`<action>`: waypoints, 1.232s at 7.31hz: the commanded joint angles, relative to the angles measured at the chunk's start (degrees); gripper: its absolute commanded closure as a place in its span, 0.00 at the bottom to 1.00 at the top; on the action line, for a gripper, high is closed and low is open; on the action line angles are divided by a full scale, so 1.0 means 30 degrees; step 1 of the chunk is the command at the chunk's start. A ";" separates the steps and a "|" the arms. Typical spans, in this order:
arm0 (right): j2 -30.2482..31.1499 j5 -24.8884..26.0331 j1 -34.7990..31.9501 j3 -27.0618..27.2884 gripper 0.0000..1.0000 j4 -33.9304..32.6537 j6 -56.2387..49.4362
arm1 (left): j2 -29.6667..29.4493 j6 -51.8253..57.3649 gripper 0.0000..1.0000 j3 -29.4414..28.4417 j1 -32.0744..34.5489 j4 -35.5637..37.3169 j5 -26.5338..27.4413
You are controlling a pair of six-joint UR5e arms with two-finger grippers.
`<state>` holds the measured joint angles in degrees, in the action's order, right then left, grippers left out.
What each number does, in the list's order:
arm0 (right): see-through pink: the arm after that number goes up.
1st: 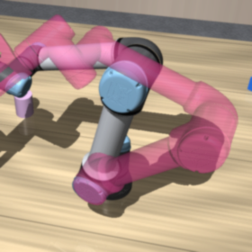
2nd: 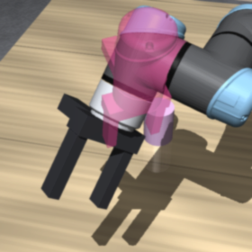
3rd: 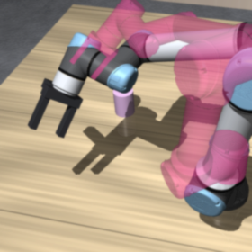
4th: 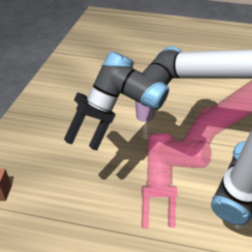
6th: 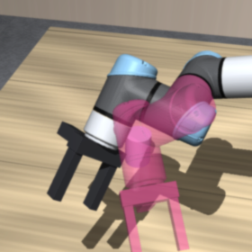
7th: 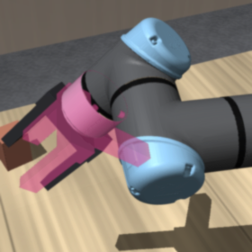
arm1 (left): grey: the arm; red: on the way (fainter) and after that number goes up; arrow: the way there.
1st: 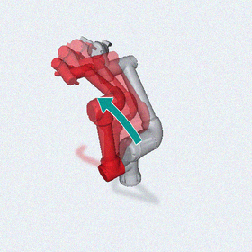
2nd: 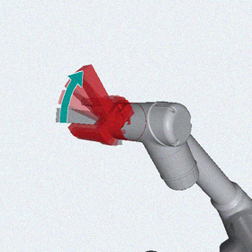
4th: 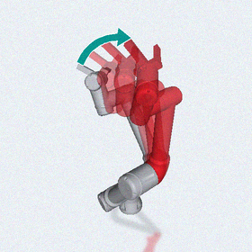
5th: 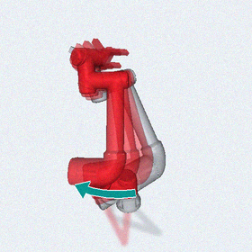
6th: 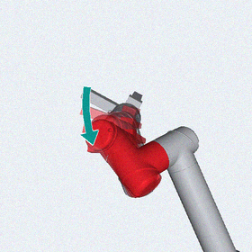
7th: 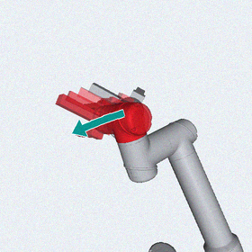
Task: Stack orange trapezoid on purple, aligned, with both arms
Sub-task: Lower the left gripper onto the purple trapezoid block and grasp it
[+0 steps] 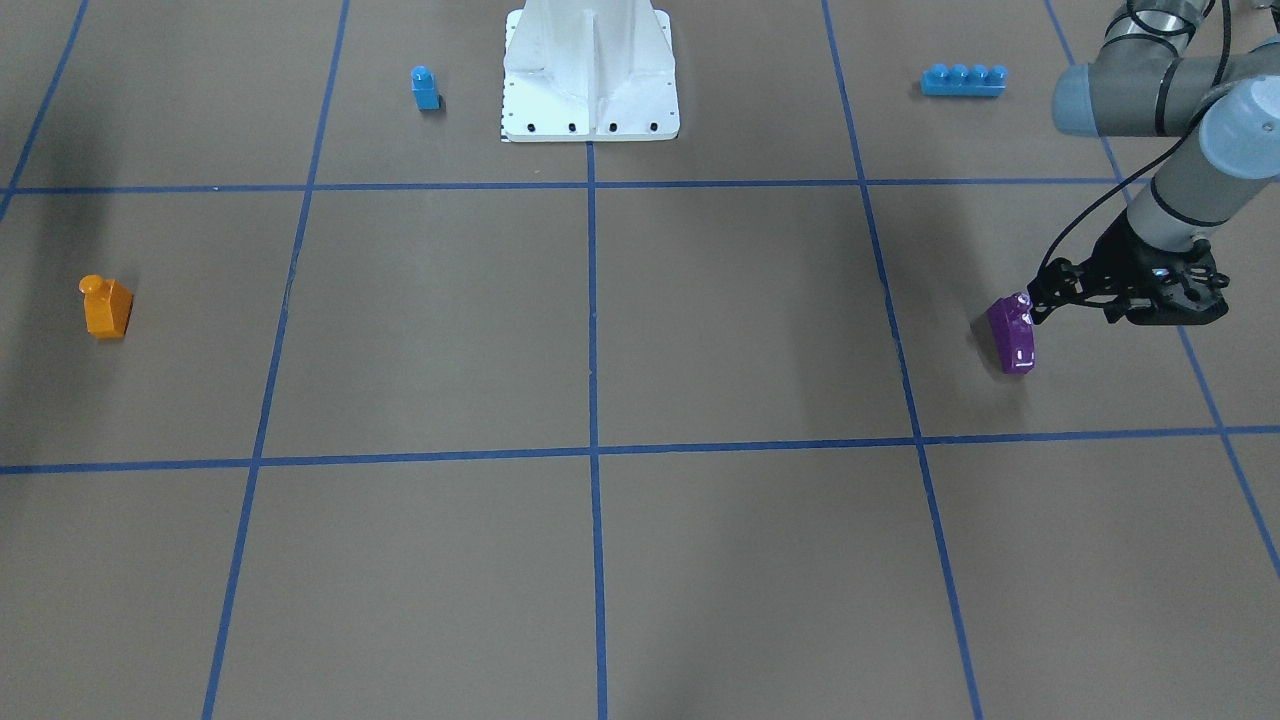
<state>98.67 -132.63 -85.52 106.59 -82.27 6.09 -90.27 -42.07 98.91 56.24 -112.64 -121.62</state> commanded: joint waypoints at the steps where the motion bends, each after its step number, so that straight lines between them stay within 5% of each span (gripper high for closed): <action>1: 0.0040 0.0000 0.0001 0.0007 0.00 0.0002 -0.0009 | -0.0055 0.0049 0.00 -0.0304 -0.0988 -0.0188 0.0023; 5: 0.0069 0.0000 0.0001 -0.0022 0.00 0.0002 -0.0010 | -0.0492 0.0079 0.38 -0.0859 -0.1256 -0.0276 -0.0006; 9: 0.0069 0.0029 -0.0028 -0.0022 0.00 0.0032 -0.0009 | -0.0846 0.0078 0.55 -0.1155 -0.1432 -0.0276 -0.0211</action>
<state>98.88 -132.57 -85.53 106.52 -82.18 6.06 -92.69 -41.87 95.52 52.02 -113.47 -122.11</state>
